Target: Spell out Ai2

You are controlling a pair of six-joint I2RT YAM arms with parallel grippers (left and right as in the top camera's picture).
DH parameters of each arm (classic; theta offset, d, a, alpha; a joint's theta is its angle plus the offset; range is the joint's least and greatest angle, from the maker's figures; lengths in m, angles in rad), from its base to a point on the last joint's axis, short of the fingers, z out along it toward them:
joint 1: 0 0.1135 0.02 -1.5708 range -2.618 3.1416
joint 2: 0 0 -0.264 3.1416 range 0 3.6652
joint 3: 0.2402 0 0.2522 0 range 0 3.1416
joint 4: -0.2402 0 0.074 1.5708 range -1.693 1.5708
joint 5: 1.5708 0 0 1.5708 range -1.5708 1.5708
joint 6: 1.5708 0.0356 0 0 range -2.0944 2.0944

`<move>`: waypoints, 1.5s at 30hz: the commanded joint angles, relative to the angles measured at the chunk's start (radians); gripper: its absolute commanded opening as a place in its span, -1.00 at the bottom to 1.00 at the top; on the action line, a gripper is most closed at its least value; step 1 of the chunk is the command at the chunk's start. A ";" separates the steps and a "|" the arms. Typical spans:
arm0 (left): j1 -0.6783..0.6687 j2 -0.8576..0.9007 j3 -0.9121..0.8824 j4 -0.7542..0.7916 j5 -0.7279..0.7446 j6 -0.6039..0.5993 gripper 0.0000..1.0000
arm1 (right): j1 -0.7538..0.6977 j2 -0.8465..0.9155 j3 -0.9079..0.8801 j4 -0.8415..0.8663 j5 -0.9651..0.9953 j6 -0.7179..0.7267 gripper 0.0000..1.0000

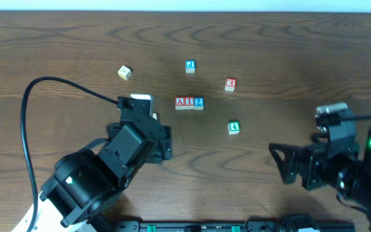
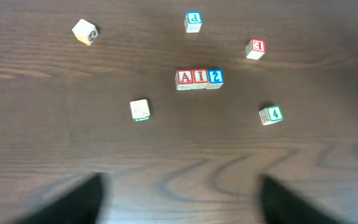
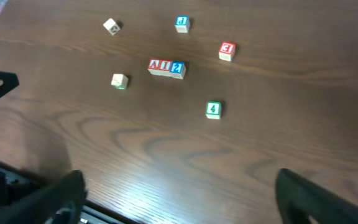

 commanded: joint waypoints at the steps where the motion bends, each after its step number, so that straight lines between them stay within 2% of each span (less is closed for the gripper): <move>1: -0.005 0.000 -0.002 -0.002 -0.043 -0.007 0.91 | 0.008 -0.019 -0.008 -0.006 0.035 -0.016 0.98; 13: -0.004 0.016 -0.002 -0.002 -0.043 -0.008 0.91 | 0.008 -0.020 -0.008 -0.006 0.035 -0.016 0.98; 16: -0.005 0.015 -0.002 -0.051 -0.054 0.046 0.91 | 0.008 -0.020 -0.008 -0.006 0.035 -0.016 0.98; 19: -0.007 0.014 -0.002 -0.108 -0.064 0.045 0.90 | 0.008 -0.020 -0.008 -0.006 0.035 -0.016 0.98; 23: -0.001 0.006 -0.002 -0.110 -0.076 0.048 0.91 | 0.008 -0.020 -0.008 -0.006 0.035 -0.016 0.98; 28: 0.116 -0.071 -0.017 -0.051 -0.103 0.075 0.91 | 0.008 -0.020 -0.008 -0.006 0.035 -0.016 0.98; 31: 0.249 -0.169 -0.093 0.042 -0.100 0.085 0.91 | 0.008 -0.020 -0.008 -0.006 0.035 -0.016 0.98; 35: 0.417 -0.341 -0.276 0.177 -0.073 0.168 0.91 | 0.008 -0.020 -0.008 -0.006 0.035 -0.016 0.99; 39: 0.570 -0.541 -0.521 0.301 -0.004 0.248 0.91 | 0.008 -0.020 -0.008 -0.006 0.035 -0.016 0.99; 41: 0.653 -0.655 -0.674 0.347 0.042 0.251 0.91 | 0.008 -0.020 -0.008 -0.006 0.035 -0.016 0.97; 45: 0.725 -0.783 -0.858 0.426 0.109 0.276 0.91 | 0.008 -0.020 -0.008 -0.006 0.035 -0.016 0.99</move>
